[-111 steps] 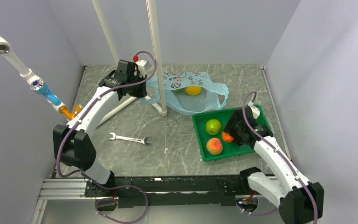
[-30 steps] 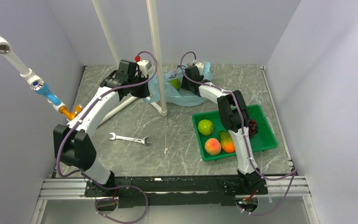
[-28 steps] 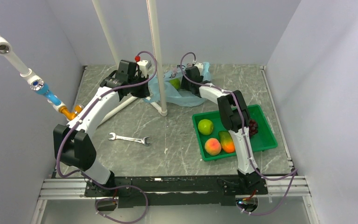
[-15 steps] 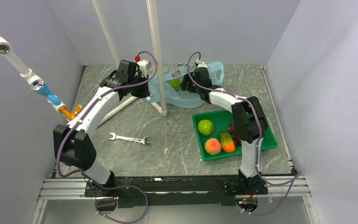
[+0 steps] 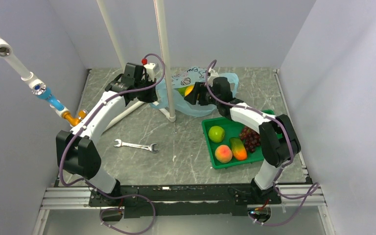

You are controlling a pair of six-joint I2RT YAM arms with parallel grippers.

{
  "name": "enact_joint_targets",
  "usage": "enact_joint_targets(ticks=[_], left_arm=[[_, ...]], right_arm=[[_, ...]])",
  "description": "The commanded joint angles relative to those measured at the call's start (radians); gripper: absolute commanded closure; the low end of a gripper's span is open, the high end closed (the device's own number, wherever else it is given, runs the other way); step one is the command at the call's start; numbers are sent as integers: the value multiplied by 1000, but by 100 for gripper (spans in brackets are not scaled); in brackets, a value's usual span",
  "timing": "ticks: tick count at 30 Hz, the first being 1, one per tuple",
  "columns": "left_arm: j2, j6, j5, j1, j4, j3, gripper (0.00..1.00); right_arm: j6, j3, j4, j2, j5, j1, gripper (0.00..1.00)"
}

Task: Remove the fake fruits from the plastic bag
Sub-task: Take out the fake fruit from the plastic bag, then place the fake fruit in the bin.

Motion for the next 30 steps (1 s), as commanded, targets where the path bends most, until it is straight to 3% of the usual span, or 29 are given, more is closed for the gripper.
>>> enact_joint_targets(ticks=[1,7,13,20,24,30], left_arm=[[-20,2,15,-9,22,-4,100],[-17,1,22,-10,22,-2,100],[-19,-2,29,-11,22,-3,100],[-23,-2,30,-13,24,-5,100],[-17,-2,29,-14,23,-2,100],[-11,4,15,-17,17,-2,100]], right_arm=[[1,-57,23,-83,-154,18,98],[-114,-113,-129,-283,-169,26,99],[-189,-302,-233,-606,175,15,100],[-76,-575,-302,-930,496,-28,100],[-25,-606,-378,-928,510,-102,97],[-32,-533,-430,-750,417,-178,91]])
